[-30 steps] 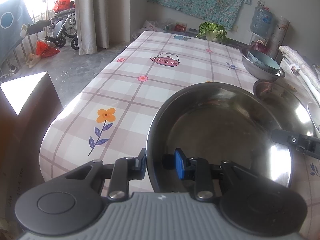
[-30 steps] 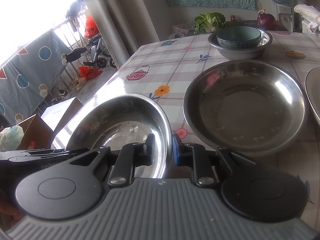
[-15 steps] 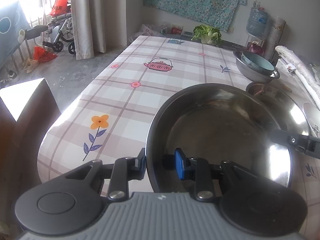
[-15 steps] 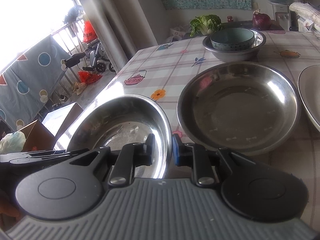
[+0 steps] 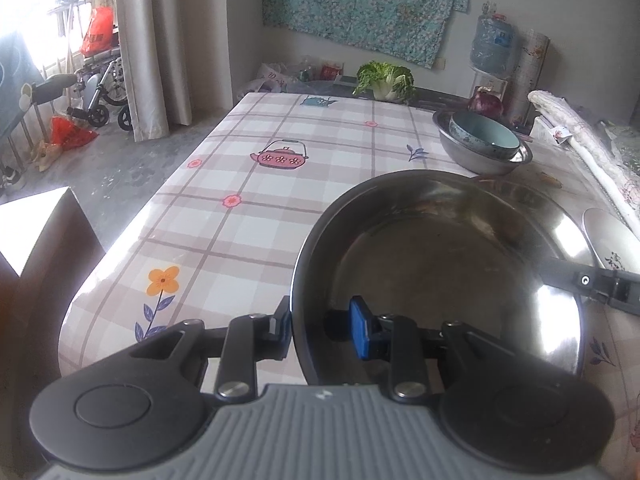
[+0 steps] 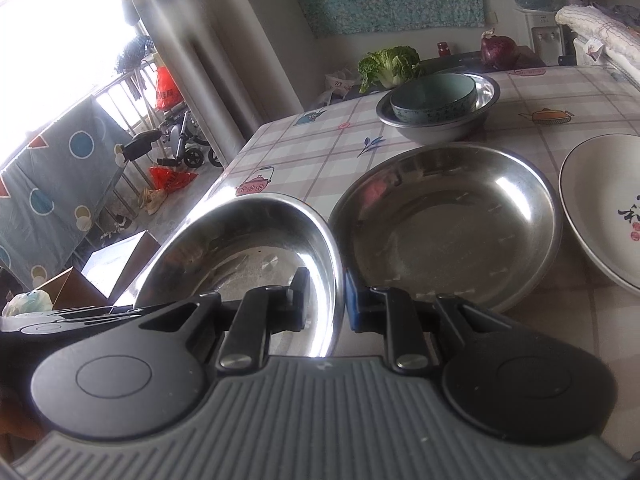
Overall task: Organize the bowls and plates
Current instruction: 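Lift the stainless plate with both tools and carry it toward the other stainless plate, then lower the stainless plate onto the other stainless plate and open both tools, then move both tools to the rim of the white printed ceramic plate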
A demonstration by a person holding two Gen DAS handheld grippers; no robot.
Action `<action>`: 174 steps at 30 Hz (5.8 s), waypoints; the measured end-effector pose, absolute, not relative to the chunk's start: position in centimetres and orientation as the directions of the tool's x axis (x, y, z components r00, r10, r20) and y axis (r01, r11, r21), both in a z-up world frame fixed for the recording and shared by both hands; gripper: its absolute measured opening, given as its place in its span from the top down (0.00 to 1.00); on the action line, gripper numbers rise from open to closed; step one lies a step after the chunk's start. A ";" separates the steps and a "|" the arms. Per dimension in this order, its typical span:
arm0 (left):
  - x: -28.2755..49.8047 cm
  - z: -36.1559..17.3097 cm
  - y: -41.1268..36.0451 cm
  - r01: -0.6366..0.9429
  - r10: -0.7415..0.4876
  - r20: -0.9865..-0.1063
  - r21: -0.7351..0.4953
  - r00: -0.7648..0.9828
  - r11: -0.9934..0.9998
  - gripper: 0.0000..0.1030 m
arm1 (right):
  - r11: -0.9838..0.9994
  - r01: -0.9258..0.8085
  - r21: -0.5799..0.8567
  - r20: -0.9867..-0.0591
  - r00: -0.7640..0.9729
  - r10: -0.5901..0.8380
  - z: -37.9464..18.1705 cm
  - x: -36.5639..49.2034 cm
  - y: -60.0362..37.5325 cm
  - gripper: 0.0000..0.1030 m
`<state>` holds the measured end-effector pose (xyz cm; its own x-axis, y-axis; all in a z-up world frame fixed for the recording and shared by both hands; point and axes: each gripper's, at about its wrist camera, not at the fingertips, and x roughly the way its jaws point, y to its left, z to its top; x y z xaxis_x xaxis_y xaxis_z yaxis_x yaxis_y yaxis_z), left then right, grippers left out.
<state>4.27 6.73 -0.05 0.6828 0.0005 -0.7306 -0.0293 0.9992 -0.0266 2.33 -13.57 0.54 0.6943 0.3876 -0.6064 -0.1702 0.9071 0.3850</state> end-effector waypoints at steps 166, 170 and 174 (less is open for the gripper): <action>8.5 -6.6 -21.0 0.388 -0.518 -0.661 -0.350 0.542 0.853 0.34 | 0.923 0.280 0.263 -0.681 0.732 -0.028 -5.9 7.2 -42.2 0.81; 8.6 -6.5 -21.2 0.385 -0.509 -0.662 -0.340 0.550 0.858 0.40 | 0.938 0.259 0.231 -0.686 0.727 -0.032 -5.7 7.0 -41.5 0.83; 8.6 -6.3 -21.3 0.390 -0.503 -0.662 -0.327 0.555 0.861 0.43 | 0.945 0.240 0.221 -0.694 0.720 -0.021 -5.5 6.4 -41.4 0.83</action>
<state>8.63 -21.30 -6.33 0.5552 -0.5034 -0.6621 0.3904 0.8606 -0.3269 6.42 -41.41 -5.53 0.7200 -0.0212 -0.6936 0.2403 0.9453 0.2205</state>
